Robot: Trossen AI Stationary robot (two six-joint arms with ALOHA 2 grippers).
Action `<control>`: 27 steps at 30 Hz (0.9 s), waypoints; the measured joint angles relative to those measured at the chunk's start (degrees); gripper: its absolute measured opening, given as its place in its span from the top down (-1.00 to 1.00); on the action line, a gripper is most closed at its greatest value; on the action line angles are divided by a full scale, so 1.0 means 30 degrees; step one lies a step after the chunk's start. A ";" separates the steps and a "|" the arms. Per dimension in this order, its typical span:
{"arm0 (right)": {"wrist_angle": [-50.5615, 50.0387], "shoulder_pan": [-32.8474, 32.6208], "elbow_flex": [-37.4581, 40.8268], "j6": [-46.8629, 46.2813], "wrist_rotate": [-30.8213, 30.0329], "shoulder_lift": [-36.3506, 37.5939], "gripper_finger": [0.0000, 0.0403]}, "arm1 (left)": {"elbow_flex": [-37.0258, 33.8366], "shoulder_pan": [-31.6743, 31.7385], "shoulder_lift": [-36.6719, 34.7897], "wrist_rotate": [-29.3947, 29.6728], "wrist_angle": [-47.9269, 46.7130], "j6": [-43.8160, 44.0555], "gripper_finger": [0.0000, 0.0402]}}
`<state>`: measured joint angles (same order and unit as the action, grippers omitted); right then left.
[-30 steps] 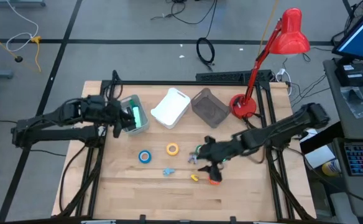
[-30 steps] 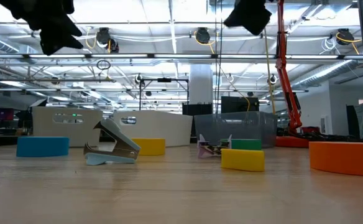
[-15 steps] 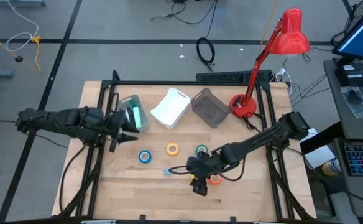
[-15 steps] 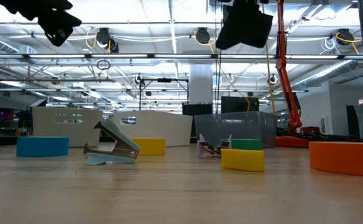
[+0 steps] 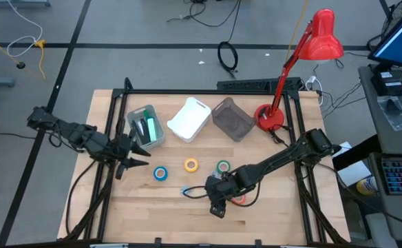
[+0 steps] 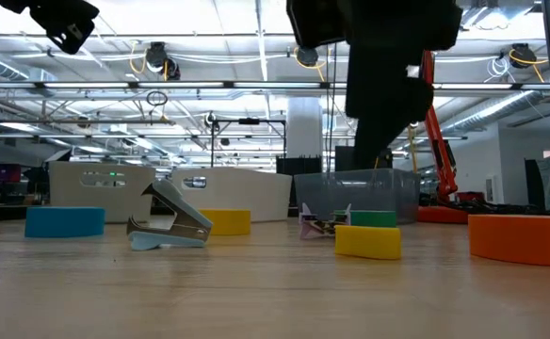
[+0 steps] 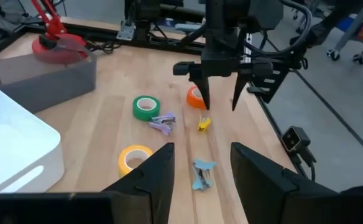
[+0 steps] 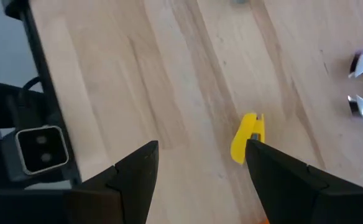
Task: Pick and place Stapler, Stapler remover, tape
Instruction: Put the small yellow stapler into the gray bin
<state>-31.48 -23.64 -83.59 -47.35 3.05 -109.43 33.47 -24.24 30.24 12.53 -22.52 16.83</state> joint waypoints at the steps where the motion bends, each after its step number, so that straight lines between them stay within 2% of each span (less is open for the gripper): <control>1: -0.0036 0.0000 0.0000 0.0000 -0.0045 -0.0078 -0.17 | 0.0000 -0.0018 0.0000 -0.0003 -0.0047 -0.0003 0.22; 11: -0.0745 0.0102 0.0022 -0.0066 -0.0160 -0.1361 -0.17 | -0.0007 -0.0027 0.0000 0.0010 -0.0177 -0.0056 0.22; 17: -0.1065 0.0095 0.0022 -0.0077 -0.1521 -0.1332 -0.17 | -0.0007 -0.0027 0.0000 -0.0147 -0.0464 0.0071 0.22; 27: -0.0593 -0.0129 0.0030 -0.0640 -0.0934 -0.2202 -0.17 | -0.0015 -0.0027 0.0000 -0.0165 -0.0474 -0.0085 0.22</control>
<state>-33.26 -24.03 -83.50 -49.27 0.25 -116.04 33.43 -24.32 30.24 12.03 -23.94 16.58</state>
